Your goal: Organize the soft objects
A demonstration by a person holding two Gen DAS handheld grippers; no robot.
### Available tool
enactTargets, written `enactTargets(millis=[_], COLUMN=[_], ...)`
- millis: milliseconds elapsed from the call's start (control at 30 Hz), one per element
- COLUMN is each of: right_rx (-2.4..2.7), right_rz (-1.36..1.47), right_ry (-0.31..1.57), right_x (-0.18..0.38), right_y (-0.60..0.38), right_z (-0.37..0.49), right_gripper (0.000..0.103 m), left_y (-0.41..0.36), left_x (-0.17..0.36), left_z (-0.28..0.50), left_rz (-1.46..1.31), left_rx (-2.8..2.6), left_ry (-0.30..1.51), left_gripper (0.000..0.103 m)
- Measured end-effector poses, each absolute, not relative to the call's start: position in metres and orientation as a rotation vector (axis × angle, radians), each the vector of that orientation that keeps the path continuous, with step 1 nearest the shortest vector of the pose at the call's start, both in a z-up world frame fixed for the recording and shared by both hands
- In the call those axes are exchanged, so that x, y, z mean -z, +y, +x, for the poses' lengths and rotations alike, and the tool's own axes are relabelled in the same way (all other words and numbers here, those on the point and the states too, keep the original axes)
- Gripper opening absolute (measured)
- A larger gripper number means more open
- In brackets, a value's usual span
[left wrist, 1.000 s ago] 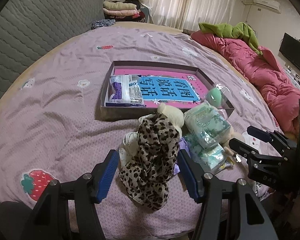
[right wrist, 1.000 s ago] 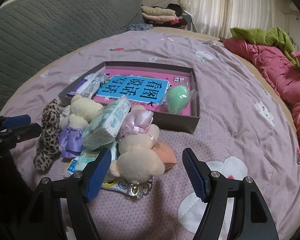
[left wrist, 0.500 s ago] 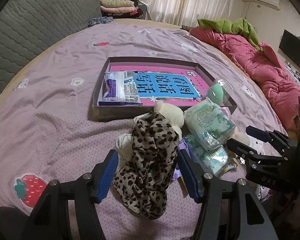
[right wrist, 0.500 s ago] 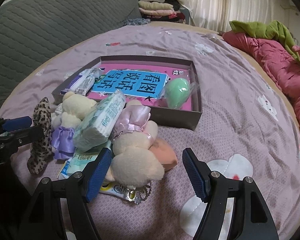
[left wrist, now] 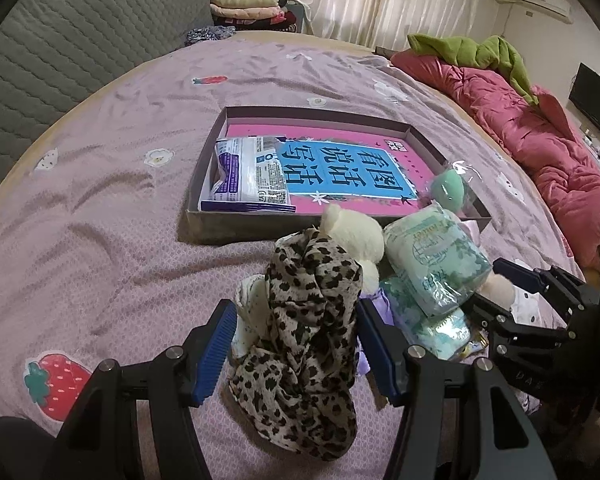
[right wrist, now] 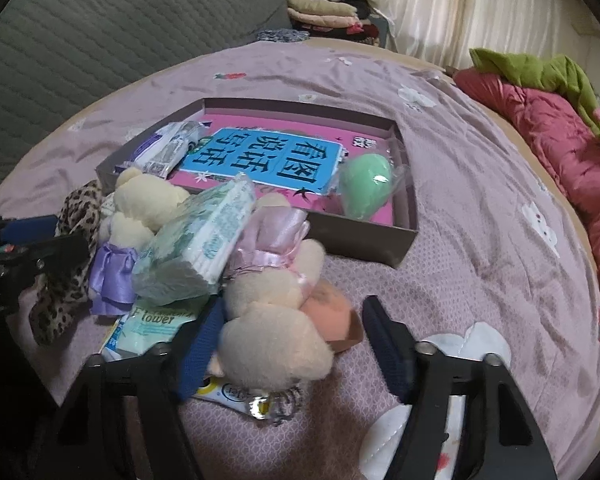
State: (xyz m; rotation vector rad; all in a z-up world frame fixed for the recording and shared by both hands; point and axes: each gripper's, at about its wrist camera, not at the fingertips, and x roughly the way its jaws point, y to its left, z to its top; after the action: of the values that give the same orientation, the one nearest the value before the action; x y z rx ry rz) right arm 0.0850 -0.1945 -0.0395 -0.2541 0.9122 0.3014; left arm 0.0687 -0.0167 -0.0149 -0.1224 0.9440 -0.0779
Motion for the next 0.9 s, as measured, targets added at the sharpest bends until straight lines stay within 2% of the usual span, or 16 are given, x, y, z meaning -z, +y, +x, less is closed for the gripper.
enactTargets(millis=[200,267,400,567,667,900], right_rx=[-0.338,-0.355,-0.358,-0.359,-0.358,-0.347], right_rz=[-0.262,-0.244,-0.24,-0.218,-0.203,-0.169], right_ry=[0.892,0.884,0.883,0.867,0.855,0.844], right_x=[0.035,0.032,0.031,0.026,0.022,0.016], right_y=[-0.191,-0.192,-0.191,-0.194,-0.197,-0.204], right_z=[0.081,0.081,0.08,0.079,0.078,0.078], right_gripper=[0.052,0.043,0.043,0.042,0.042,0.042], left_y=[-0.014,-0.013,-0.009,-0.008,-0.005,-0.002], left_x=[0.019,0.021,0.025,0.022,0.02,0.014], left_z=[0.076,0.078,0.079,0.076,0.073,0.067], left_rz=[-0.135,-0.137,-0.164,-0.159,-0.181,-0.189], left_rx=[0.066,0.062,0.073,0.087,0.108,0.113], left_ry=[0.967,0.972,0.984,0.964,0.96,0.94], left_gripper=[0.061,0.061,0.061,0.037,0.028,0.022])
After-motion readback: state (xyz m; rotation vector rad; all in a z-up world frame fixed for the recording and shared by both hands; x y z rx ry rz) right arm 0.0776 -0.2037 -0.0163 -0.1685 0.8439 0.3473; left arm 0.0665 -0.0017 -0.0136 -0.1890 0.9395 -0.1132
